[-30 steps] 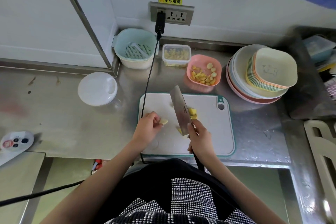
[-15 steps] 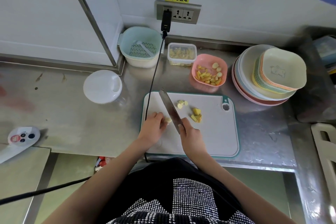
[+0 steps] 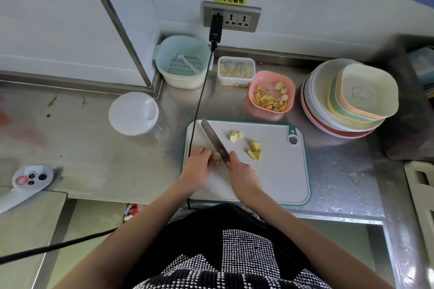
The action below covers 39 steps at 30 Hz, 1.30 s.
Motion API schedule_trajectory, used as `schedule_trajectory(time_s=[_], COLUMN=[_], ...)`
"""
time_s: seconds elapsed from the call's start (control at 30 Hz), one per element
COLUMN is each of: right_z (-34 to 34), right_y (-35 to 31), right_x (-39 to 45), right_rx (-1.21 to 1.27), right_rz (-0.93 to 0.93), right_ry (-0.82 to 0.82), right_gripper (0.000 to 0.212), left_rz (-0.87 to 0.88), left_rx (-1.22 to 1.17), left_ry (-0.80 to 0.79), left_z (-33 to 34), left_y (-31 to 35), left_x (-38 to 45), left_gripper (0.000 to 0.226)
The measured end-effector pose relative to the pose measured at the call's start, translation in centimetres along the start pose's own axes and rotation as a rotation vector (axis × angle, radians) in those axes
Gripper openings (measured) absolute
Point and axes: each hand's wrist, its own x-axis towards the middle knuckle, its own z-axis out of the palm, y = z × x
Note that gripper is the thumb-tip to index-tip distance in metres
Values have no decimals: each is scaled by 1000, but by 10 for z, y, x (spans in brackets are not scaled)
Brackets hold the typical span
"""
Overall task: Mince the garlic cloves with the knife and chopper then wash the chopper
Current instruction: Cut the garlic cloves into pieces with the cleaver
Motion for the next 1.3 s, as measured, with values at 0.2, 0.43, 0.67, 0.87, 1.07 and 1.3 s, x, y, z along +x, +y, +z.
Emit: schedule_trajectory(time_s=[0.2,0.43,0.67,0.87,1.07,1.3], right_z=[-10,-5,1,6,0,-9], right_y=[-1,-3,-2,-5,-2,-2], right_x=[-9,-14,-11,-8,-4,-15], right_rx=[119,98,74,-93,-49,119], right_rz=[-34,-86,-63,-25,-1,-69], right_ry=[131,141,113,84,44,146], right_gripper=[18,16,16,6,2,14], left_rz=[8,21,35,19,-7,10], left_rx=[-10,30,45,44,26,17], left_ry=[12,28,35,35,28,50], left_z=[1,4,5,5,5,6], left_y=[-3,-5,-6,-5,-4,-5], left_x=[0,-1,-1,-1,1,1], left_gripper=[12,7,11,12,12,13])
